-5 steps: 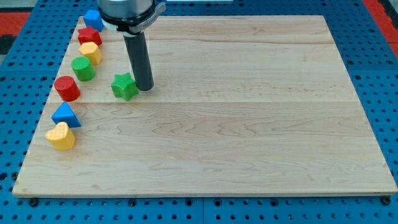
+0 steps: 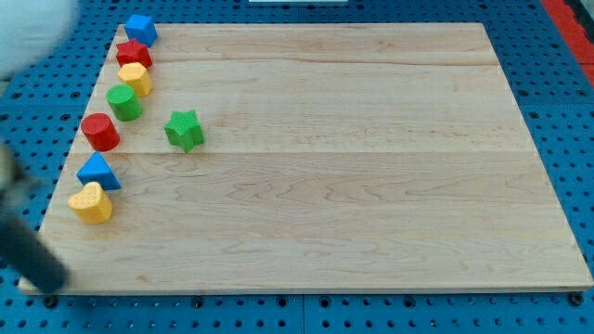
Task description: Push the green circle to the right
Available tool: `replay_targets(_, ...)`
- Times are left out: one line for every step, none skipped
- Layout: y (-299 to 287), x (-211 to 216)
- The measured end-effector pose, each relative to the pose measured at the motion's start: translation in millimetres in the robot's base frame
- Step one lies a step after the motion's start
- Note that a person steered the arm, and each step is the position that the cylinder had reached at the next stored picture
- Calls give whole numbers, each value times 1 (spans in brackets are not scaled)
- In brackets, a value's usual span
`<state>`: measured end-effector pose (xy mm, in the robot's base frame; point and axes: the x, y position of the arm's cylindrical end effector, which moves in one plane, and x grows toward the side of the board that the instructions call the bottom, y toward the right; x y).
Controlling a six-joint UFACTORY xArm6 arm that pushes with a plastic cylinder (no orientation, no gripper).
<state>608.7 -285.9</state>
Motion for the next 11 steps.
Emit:
replay_targets(-19,-18)
replay_targets(-19,-92)
replay_targets(-19,-167)
replay_targets(-14,-206)
replay_targets(8,-235)
replay_targets(71,-241)
replay_targets(100,-241)
replay_targets(85,-254)
replay_targets(136,-267)
replay_targets(201,-279)
replay_targets(205,-304)
